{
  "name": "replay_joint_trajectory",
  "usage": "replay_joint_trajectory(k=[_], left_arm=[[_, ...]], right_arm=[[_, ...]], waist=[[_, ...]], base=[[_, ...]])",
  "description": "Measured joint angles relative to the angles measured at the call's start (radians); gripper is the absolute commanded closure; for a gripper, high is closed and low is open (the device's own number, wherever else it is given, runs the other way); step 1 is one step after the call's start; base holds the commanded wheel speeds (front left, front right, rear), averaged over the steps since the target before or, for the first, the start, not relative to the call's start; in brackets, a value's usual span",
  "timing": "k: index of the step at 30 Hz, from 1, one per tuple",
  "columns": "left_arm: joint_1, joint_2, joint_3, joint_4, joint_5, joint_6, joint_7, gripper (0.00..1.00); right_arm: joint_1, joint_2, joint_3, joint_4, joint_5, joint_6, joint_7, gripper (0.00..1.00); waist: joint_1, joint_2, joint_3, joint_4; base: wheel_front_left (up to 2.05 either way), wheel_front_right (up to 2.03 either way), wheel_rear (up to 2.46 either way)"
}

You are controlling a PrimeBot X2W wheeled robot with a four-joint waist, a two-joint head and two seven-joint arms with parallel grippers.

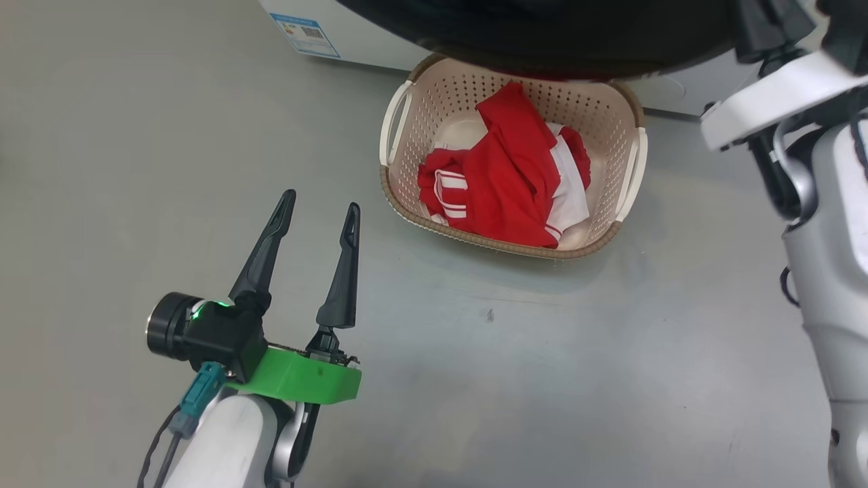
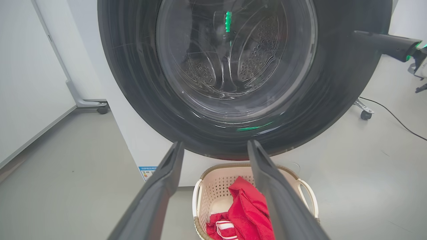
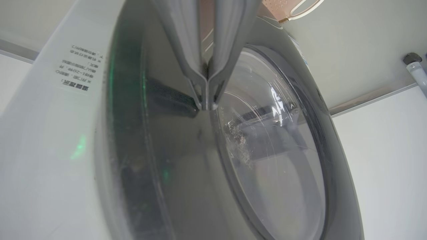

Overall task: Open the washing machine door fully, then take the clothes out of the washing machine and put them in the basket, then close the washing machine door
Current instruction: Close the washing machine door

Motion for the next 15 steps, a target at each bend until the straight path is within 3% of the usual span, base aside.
replay_joint_trajectory(k=[15], left_arm=[[-0.024,-0.008,-0.005,-0.002,0.008,-0.013,0.0,0.0]], right_arm=[[-0.157,-0.052,-0.03,0.101,-0.002,0.0,-0.008,1.0]], waist=[[0.0,0.0,0.04,0.039]], base=[[0.0,0.0,0.0]])
